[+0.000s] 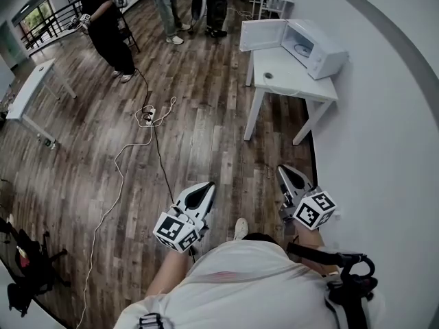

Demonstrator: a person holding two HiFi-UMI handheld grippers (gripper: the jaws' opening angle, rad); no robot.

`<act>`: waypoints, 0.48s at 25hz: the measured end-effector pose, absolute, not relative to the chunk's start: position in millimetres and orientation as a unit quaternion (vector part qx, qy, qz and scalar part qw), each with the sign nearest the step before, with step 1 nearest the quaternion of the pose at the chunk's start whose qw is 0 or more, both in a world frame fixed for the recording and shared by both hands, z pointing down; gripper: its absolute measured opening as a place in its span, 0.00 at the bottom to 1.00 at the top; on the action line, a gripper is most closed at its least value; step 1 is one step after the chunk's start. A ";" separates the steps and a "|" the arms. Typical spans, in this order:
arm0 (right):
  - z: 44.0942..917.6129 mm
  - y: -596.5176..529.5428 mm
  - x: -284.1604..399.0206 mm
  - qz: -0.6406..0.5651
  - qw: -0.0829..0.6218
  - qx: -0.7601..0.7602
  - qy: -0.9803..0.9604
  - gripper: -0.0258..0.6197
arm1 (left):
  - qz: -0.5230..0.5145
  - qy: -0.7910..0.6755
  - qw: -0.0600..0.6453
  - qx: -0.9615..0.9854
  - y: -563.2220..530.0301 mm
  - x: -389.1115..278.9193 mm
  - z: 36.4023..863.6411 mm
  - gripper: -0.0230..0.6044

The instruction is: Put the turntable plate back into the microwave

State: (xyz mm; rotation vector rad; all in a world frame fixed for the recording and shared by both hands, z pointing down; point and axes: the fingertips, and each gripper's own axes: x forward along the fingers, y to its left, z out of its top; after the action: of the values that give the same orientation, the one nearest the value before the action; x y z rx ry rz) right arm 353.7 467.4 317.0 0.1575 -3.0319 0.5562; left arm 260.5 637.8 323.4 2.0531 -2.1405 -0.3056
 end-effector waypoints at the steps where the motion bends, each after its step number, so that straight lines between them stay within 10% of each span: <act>1: 317.4 455.6 350.7 0.181 0.026 0.051 -0.982 0.04 | -0.100 -0.716 0.076 0.687 626.0 256.7 321.5 0.05; 12: 322.6 341.4 320.1 0.165 0.023 0.038 -0.985 0.04 | -0.072 -0.735 0.066 0.671 512.1 220.0 315.5 0.05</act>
State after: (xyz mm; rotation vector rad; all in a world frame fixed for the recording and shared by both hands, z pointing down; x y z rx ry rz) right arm 320.1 341.4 322.6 0.1188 -3.0506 0.5115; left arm 220.0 512.1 315.5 2.0237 -2.2180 -0.2175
